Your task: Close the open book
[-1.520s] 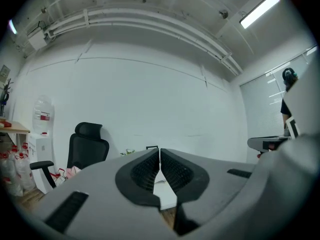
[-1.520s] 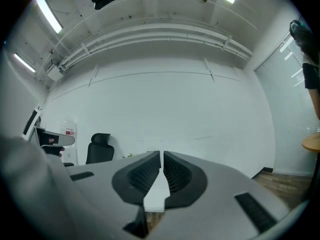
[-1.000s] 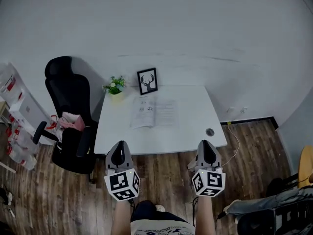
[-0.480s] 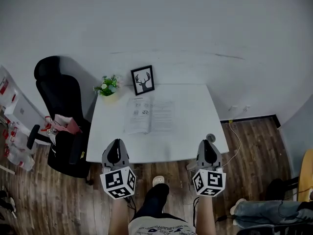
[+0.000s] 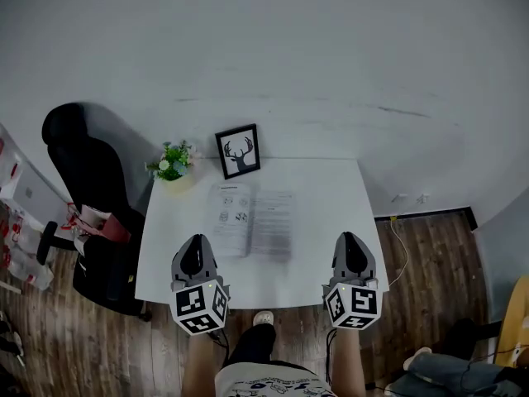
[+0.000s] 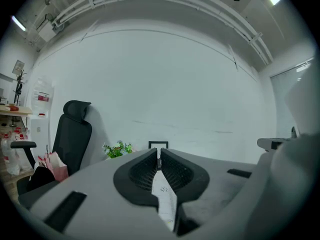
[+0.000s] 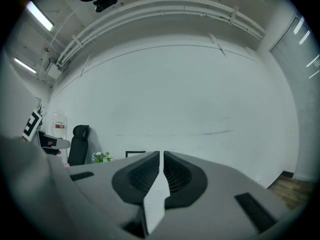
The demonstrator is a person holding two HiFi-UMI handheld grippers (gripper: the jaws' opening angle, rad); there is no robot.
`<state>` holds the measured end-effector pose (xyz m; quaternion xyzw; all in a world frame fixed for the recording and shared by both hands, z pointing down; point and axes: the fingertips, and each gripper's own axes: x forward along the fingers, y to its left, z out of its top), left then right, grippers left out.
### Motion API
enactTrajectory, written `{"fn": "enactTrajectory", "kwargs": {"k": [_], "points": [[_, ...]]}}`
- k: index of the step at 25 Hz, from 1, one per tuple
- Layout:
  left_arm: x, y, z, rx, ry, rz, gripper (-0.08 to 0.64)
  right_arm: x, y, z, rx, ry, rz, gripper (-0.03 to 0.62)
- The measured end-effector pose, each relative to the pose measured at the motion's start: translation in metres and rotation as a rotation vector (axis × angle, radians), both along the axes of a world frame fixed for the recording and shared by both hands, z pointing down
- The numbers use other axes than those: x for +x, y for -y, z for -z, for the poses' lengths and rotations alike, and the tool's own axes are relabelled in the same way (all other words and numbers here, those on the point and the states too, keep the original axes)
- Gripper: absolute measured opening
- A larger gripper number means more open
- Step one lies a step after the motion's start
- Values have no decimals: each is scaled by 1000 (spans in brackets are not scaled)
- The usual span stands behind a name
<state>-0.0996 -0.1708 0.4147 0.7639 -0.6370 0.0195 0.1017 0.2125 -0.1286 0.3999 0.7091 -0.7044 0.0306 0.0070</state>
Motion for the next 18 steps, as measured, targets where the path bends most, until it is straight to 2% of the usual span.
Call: {"fn": "enactTrajectory", "kwargs": {"k": [9,16,18], "points": [[2,50,-13,-32,-29,6,28,-5,67,-6,-3,2,47,40],[-5,56,-29,-51,-38,6,28,-19,94,-24,-36,1,97,40],[-9,55,-36,-74,-71,17,28,-25,100,-29,-50,2,119,40]]}}
